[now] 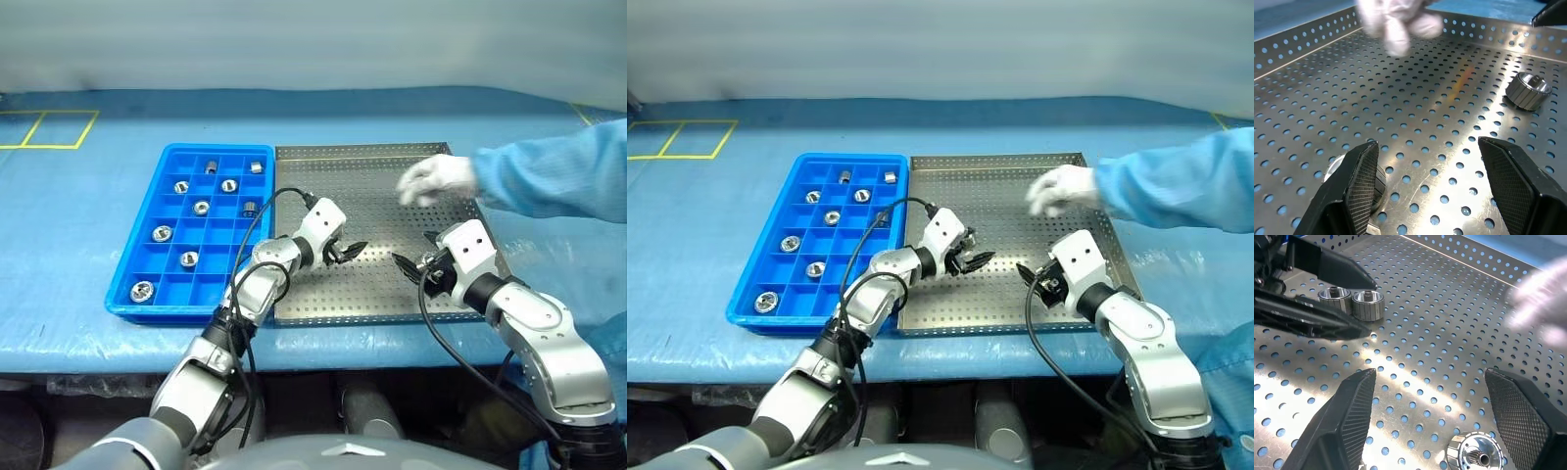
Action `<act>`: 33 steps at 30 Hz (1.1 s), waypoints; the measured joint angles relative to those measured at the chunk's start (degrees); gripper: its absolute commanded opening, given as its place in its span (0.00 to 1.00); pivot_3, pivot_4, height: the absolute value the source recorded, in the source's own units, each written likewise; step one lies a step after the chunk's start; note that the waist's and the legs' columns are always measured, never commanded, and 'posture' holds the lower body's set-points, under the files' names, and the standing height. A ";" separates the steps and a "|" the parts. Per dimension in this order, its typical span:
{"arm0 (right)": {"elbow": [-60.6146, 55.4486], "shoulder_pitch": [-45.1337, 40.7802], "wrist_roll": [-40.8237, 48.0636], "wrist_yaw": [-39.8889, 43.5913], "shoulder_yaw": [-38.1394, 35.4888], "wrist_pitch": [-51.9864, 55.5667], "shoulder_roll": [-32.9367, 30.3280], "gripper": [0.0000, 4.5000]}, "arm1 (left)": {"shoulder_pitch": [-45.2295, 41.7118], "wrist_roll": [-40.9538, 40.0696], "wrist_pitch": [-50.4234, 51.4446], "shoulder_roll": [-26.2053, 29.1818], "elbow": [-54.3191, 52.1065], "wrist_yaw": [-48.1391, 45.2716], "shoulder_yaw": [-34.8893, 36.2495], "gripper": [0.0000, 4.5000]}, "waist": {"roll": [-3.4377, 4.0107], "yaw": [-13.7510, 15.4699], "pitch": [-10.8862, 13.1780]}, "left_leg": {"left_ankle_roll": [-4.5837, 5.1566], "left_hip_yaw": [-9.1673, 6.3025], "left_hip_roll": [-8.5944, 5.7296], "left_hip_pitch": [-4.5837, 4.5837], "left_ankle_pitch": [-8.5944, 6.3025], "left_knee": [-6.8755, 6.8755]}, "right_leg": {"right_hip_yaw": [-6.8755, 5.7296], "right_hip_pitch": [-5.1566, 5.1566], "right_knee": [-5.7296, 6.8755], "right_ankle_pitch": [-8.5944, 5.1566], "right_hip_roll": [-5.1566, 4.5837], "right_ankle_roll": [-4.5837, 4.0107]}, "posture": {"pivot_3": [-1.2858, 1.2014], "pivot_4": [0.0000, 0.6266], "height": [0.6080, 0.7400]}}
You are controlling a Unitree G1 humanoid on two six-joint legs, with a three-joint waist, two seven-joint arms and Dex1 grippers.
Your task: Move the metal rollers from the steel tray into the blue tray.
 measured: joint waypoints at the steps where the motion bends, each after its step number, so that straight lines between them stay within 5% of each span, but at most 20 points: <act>1: 0.01 -0.01 0.00 -0.02 0.09 -0.04 0.01 0.83 | -0.01 -0.44 0.08 -0.13 -0.66 0.03 0.54 0.79 | 0.00 0.00 0.00 | 0.00 0.00 0.00 0.00 0.00 0.00 | 0.00 0.00 0.00 0.00 0.00 0.00 | 0.50 0.24 1.00; 11: 0.33 -0.08 -0.06 -0.86 1.00 -1.12 0.20 0.83 | -3.77 4.01 0.62 1.07 -0.02 9.70 3.30 0.79 | 0.00 -0.06 0.00 | 0.01 0.00 -0.03 0.04 0.01 0.03 | 0.04 0.04 0.00 0.03 0.01 0.06 | 0.50 0.24 1.00; 33: 1.80 -0.90 -0.58 -1.21 2.12 -2.19 0.51 0.83 | -3.95 8.91 15.26 4.77 1.34 6.79 -3.72 0.75 | 0.00 0.05 0.00 | 0.01 -0.01 -0.03 0.08 0.01 0.04 | 0.04 0.10 0.00 0.04 0.00 0.07 | 0.51 0.24 1.00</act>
